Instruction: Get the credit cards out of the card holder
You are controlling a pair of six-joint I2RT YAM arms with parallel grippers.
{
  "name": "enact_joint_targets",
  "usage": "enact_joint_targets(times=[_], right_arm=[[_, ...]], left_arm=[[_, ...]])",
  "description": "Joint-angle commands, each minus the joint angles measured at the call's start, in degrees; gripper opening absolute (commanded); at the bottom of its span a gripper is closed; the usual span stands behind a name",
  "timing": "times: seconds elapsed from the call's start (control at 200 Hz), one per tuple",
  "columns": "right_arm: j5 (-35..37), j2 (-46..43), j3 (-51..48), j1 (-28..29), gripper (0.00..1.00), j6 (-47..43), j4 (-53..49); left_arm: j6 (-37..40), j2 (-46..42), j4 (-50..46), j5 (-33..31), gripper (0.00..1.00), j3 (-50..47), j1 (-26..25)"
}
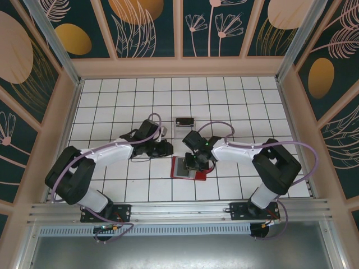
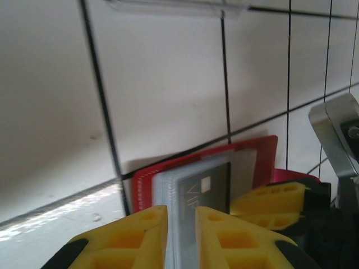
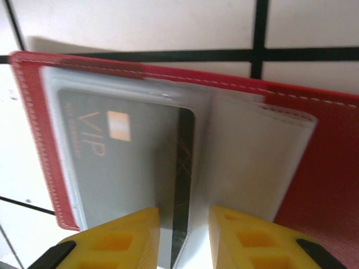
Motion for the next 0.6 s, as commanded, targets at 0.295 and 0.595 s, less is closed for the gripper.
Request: enact_joint_targets(times=[0.295, 0.595], right_arm=[[3.8, -4.8, -1.4, -0.7, 0.30, 0.8, -5.3], [6.6, -6.5, -1.5, -1.3, 0.33, 1.1, -9.6]], left_arm=[[-0.4, 5.7, 0.3, 5.8, 0.19, 4.2, -3.9], [0.4, 8.0, -1.0, 7.2, 0.19, 6.4, -5.0]])
